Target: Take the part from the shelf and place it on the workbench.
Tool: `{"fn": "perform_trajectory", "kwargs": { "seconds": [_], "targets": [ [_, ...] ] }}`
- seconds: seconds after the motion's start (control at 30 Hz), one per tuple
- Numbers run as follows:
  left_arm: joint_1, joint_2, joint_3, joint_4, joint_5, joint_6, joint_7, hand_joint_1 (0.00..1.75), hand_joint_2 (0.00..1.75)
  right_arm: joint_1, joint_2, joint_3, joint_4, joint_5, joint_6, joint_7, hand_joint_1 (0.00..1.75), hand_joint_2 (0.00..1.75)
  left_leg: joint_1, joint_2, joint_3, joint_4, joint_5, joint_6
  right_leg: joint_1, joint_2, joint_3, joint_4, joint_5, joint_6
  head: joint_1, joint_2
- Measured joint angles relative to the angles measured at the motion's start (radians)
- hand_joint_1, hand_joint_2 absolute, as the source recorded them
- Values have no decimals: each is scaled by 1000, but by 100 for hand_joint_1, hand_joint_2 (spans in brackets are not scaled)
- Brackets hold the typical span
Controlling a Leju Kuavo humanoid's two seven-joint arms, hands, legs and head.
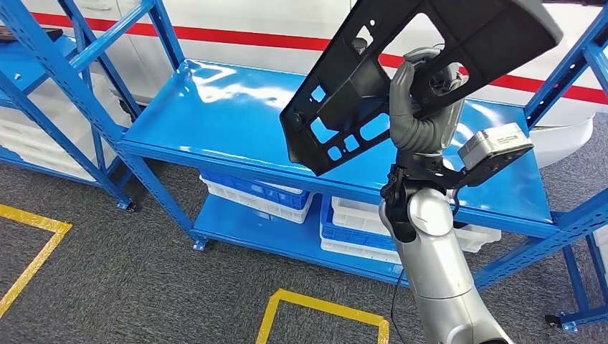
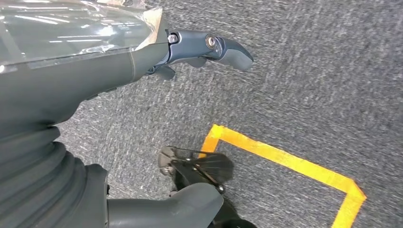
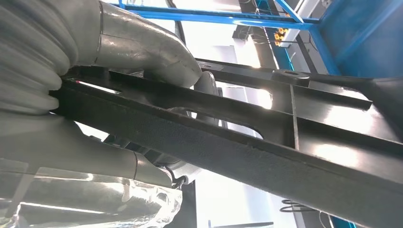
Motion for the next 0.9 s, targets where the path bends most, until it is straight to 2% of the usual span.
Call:
{"fn": "perform_trajectory", "kwargs": {
  "seconds": [0.03, 0.1, 0.13, 0.17, 0.23, 0.27, 0.3, 0.33, 0.4, 0.43, 0.47, 0.5, 0.53, 0.57, 0.6, 0.63, 0.67, 0.7, 0.73, 0.77, 0.8, 0.83, 0.9],
  "targets": [
    [-1, 0, 0, 0, 0, -5, -10, 0, 175, 0, 0, 0, 0, 1, 3, 0, 175, 175, 0, -1, 48, -59, 25, 5, 1, 1, -7, 1, 7, 2, 0, 0],
    [-8, 4, 0, -1, 0, -24, -49, 0, 175, -1, 0, 0, 0, 6, 16, 2, 175, 175, -3, -4, 150, -205, 40, 15, 5, 1, -18, 1, 19, 11, 1, 0],
    [-13, 6, 0, -1, 0, -35, -72, 0, 175, -2, 0, 0, -1, 10, 25, 3, 175, 175, -7, -6, 180, -254, 37, 20, 6, 0, -21, 1, 25, 17, 1, 0],
    [-20, 8, -1, -2, 0, -43, -91, 0, 175, -3, 0, 1, -1, 14, 33, 5, 175, 175, -11, -7, 193, -281, 31, 25, 6, -2, -23, 0, 32, 25, 2, 0],
    [-30, 12, -2, -3, 0, -50, -115, 0, 175, -4, 1, 4, -1, 26, 53, 8, 175, 175, -14, -5, 188, -294, 45, 37, 5, -5, -29, -2, 44, 40, 2, 0],
    [-35, 13, -3, -4, -3, -51, -119, 0, 175, -4, 0, 5, 0, 33, 65, 10, 175, 175, -13, -3, 183, -301, 57, 44, 6, -4, -37, 6, 36, 43, 2, 0],
    [-40, 13, -6, -4, -6, -51, -121, 0, 175, -4, 0, 6, 0, 42, 77, 11, 175, 175, -11, 1, 175, -308, 70, 51, 7, -3, -51, 31, 12, 41, 4, 0],
    [-44, 14, -9, -5, -9, -50, -122, 0, 175, -5, 0, 7, 0, 51, 88, 12, 175, 175, -9, 4, 165, -314, 84, 56, 8, -3, -71, 78, -26, 35, 7, 0],
    [-48, 14, -14, -6, -12, -49, -118, 0, 175, -4, -1, 10, 0, 67, 104, 14, 175, 175, -11, 7, 137, -314, 106, 62, 5, -2, -110, 207, -107, 26, 11, 0],
    [-48, 14, -15, -6, -13, -49, -115, 0, 175, -3, -1, 12, 0, 75, 110, 15, 175, 175, -11, 8, 123, -313, 117, 62, 3, -2, -118, 260, -126, 30, 12, 0],
    [-48, 14, -16, -6, -15, -49, -110, 0, 175, -3, -2, 14, 0, 82, 114, 16, 175, 175, -12, 8, 109, -312, 126, 60, 2, -2, -113, 285, -126, 39, 13, 0],
    [-47, 14, -16, -6, -17, -48, -105, 0, 175, -3, -2, 15, 0, 88, 116, 18, 175, 175, -11, 9, 96, -310, 136, 58, 1, -2, -89, 274, -111, 51, 13, 0],
    [-47, 14, -16, -6, -19, -47, -100, 0, 175, -3, -2, 16, 0, 93, 118, 21, 175, 175, -11, 9, 83, -307, 144, 55, -1, -2, -48, 227, -90, 61, 13, 0],
    [-46, 13, -17, -6, -20, -46, -96, 0, 175, -4, -2, 18, 0, 97, 119, 22, 175, 175, -11, 9, 71, -303, 152, 50, -2, -2, 4, 156, -76, 65, 14, 0],
    [-45, 13, -17, -6, -21, -46, -93, 0, 175, -4, -2, 19, 0, 99, 120, 23, 175, 175, -13, 8, 60, -297, 158, 45, 1, -2, 58, 79, -74, 64, 13, 0],
    [-44, 13, -16, -6, -21, -46, -90, 0, 175, -4, -2, 21, 0, 101, 120, 23, 175, 175, -14, 8, 52, -292, 164, 40, 4, -1, 94, 21, -79, 60, 13, 0],
    [-41, 13, -16, -6, -21, -45, -88, 0, 175, -3, -2, 22, 0, 103, 121, 23, 175, 175, -16, 8, 47, -289, 171, 34, 7, 0, 111, -13, -87, 54, 13, 0],
    [-37, 13, -16, -6, -21, -44, -87, 0, 175, 0, -3, 23, 0, 104, 122, 22, 175, 175, -17, 8, 44, -287, 177, 30, 10, 1, 113, -25, -90, 48, 12, 0],
    [-33, 14, -16, -6, -20, -43, -85, 0, 175, 4, -4, 24, 0, 105, 124, 21, 175, 175, -15, 7, 42, -286, 181, 25, 4, 1, 105, -24, -85, 40, 12, 0],
    [-29, 15, -16, -6, -19, -43, -83, 0, 175, 7, -5, 24, 0, 105, 126, 19, 175, 175, -13, 6, 37, -277, 171, 20, -1, 0, 101, -23, -78, 31, 12, 0],
    [-25, 16, -16, -6, -18, -43, -82, 0, 175, 10, -5, 25, 0, 106, 128, 18, 175, 175, -10, 4, 28, -255, 143, 15, -7, -1, 97, -24, -70, 19, 11, 0],
    [-22, 16, -16, -6, -18, -43, -81, 0, 175, 12, -5, 25, -1, 106, 130, 16, 175, 175, -7, 2, 13, -213, 101, 9, -12, -3, 91, -25, -60, 9, 10, 0],
    [-18, 16, -16, -6, -18, -43, -79, 0, 175, 17, -6, 26, -1, 107, 133, 12, 175, 175, -2, -1, -27, -81, 5, -2, -8, -4, 70, -23, -40, 0, 9, 0]
  ]
}}
